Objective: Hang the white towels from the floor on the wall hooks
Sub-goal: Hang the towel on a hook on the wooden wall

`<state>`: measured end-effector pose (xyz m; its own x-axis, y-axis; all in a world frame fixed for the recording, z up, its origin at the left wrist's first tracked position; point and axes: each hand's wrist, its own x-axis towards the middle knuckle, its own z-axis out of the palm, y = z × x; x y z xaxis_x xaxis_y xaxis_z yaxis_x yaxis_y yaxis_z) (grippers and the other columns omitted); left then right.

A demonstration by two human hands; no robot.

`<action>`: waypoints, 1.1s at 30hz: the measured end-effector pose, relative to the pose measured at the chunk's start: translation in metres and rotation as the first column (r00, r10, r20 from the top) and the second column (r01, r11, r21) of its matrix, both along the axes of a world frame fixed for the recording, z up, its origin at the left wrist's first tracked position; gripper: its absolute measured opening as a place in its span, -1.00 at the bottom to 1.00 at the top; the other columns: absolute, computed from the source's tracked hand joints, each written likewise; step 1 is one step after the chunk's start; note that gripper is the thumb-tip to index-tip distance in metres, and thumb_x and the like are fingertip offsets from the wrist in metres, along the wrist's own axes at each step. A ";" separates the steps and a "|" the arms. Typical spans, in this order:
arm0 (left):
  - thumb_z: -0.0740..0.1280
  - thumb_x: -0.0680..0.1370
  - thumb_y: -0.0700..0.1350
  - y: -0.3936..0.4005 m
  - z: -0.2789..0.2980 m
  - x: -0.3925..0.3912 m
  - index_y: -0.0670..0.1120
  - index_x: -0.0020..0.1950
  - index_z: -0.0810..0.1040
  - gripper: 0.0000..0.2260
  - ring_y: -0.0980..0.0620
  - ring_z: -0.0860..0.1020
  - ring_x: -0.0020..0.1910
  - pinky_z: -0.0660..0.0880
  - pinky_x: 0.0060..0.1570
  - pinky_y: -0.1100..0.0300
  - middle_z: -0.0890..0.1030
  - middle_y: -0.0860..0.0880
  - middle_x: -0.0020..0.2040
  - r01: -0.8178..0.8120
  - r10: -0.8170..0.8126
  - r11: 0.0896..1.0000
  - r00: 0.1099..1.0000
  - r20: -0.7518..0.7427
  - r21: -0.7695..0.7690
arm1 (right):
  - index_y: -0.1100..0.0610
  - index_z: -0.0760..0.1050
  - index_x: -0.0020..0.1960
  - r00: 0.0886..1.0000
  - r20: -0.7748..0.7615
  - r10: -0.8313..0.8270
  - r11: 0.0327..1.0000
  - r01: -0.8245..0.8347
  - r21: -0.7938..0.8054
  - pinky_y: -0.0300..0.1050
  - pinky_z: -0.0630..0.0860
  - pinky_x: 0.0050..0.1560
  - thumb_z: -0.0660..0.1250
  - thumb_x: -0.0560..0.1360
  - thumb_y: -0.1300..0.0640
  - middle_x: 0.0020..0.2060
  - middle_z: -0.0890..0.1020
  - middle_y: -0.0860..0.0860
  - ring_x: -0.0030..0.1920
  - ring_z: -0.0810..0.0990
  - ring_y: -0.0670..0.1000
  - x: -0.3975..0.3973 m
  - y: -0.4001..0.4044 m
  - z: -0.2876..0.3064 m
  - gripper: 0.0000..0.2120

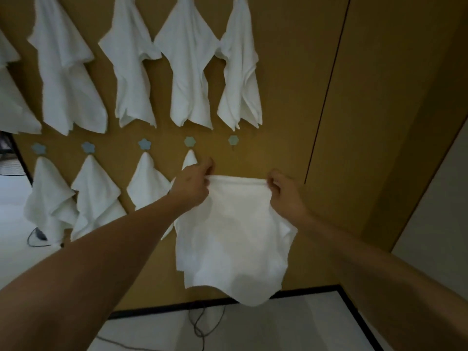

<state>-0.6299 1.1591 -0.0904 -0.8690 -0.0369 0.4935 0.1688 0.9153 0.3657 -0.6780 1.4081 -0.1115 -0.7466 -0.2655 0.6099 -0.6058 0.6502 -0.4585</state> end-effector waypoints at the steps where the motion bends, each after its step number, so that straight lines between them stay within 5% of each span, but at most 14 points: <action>1: 0.22 0.41 -0.38 0.000 -0.002 -0.011 -0.05 -0.01 0.46 -0.73 -0.11 0.53 -0.12 0.52 -0.14 -0.03 0.56 -0.06 -0.09 0.015 -0.015 0.999 1.000 -0.025 -0.031 | 0.14 0.59 -0.13 0.996 -0.084 0.026 0.998 -0.021 0.063 0.04 0.55 -0.23 0.25 0.39 0.47 -0.27 0.61 0.07 -0.25 0.58 0.12 -0.012 0.000 -0.004 -0.72; 5: 0.20 0.36 -0.43 -0.007 -0.012 -0.068 0.06 0.15 0.64 -0.46 -0.09 0.55 0.03 0.53 -0.02 0.06 0.54 -0.03 0.14 0.044 -0.052 0.981 0.998 -0.037 -0.188 | 0.09 0.69 0.07 0.991 -0.122 0.049 0.975 -0.021 0.220 -0.07 0.51 -0.13 0.30 0.42 0.46 -0.18 0.60 0.17 -0.16 0.61 0.22 -0.077 -0.003 -0.011 -0.60; 12: 0.25 0.47 -0.31 -0.034 -0.031 -0.185 0.16 0.48 0.29 -0.36 -0.16 0.53 0.03 0.56 -0.03 -0.02 0.33 -0.04 0.30 -0.013 0.057 0.872 0.995 0.076 -0.489 | -0.20 0.26 0.49 0.991 -0.132 -0.026 0.815 0.097 0.571 -0.06 0.46 0.10 0.10 0.62 0.17 0.20 0.50 0.13 0.10 0.55 0.16 -0.197 -0.045 -0.018 -0.51; 16: 0.22 0.49 -0.27 -0.054 -0.030 -0.254 0.11 0.51 0.23 -0.38 -0.16 0.51 0.07 0.46 -0.20 0.06 0.30 -0.07 0.32 -0.086 0.133 0.827 0.990 0.046 -0.556 | -0.21 0.19 0.51 0.984 -0.164 -0.073 0.782 0.158 0.603 -0.04 0.48 0.13 0.09 0.64 0.11 0.21 0.51 0.10 0.11 0.56 0.12 -0.265 -0.081 -0.015 -0.52; 19: 0.20 0.51 -0.24 -0.071 -0.028 -0.305 0.06 0.53 0.20 -0.40 -0.19 0.50 0.11 0.50 -0.09 0.00 0.31 -0.11 0.37 -0.113 0.150 0.815 0.988 0.018 -0.568 | -0.14 0.15 0.54 0.990 -0.116 -0.080 0.796 0.133 0.590 0.00 0.47 0.00 0.10 0.62 0.13 0.18 0.54 0.14 0.08 0.56 0.15 -0.321 -0.107 -0.014 -0.49; 21: 0.19 0.51 -0.25 -0.077 -0.033 -0.329 0.04 0.53 0.20 -0.40 -0.21 0.50 0.16 0.53 0.00 -0.04 0.32 -0.13 0.42 -0.122 0.160 0.831 0.987 0.023 -0.543 | -0.09 0.23 0.51 0.995 -0.050 -0.084 0.838 0.097 0.537 0.00 0.45 -0.07 0.12 0.59 0.15 0.13 0.59 0.16 0.04 0.58 0.18 -0.346 -0.118 -0.015 -0.50; 24: 0.21 0.49 -0.30 -0.082 -0.054 -0.357 0.03 0.50 0.28 -0.41 -0.19 0.50 0.20 0.54 0.03 -0.01 0.34 -0.10 0.44 -0.117 0.144 0.880 0.989 0.023 -0.461 | -0.02 0.37 0.45 0.981 -0.194 -0.021 0.884 0.109 0.455 -0.13 0.51 -0.01 0.17 0.58 0.18 0.07 0.65 0.07 -0.05 0.63 0.05 -0.371 -0.125 -0.042 -0.55; 28: 0.25 0.50 -0.28 -0.080 -0.095 -0.372 0.04 0.44 0.39 -0.48 -0.17 0.54 0.14 0.58 -0.03 -0.01 0.42 -0.10 0.36 -0.036 0.036 0.954 0.999 -0.003 -0.296 | 0.12 0.51 0.35 0.997 -0.028 0.070 0.995 -0.068 0.069 -0.31 0.48 -0.05 0.23 0.56 0.29 0.00 0.69 0.11 -0.12 0.64 0.05 -0.381 -0.131 -0.082 -0.62; 31: 0.25 0.55 -0.23 -0.061 -0.119 -0.379 0.04 0.44 0.40 -0.53 -0.11 0.55 0.10 0.52 0.00 0.13 0.51 -0.09 0.27 -0.025 0.025 0.998 1.000 0.004 -0.053 | 0.17 0.53 0.32 0.984 0.098 0.148 0.977 -0.131 -0.167 -0.57 0.36 -0.03 0.24 0.56 0.31 0.08 0.68 0.08 -0.01 0.63 -0.02 -0.378 -0.145 -0.093 -0.65; 33: 0.24 0.53 -0.26 -0.043 -0.123 -0.382 0.01 0.39 0.47 -0.56 -0.08 0.57 0.05 0.43 -0.04 0.24 0.59 -0.07 0.14 -0.039 0.038 0.983 0.999 0.009 0.180 | 0.13 0.56 0.29 0.990 0.070 0.123 0.982 -0.111 -0.153 -0.35 0.50 -0.09 0.27 0.57 0.26 -0.01 0.70 0.08 -0.10 0.64 -0.01 -0.374 -0.150 -0.098 -0.69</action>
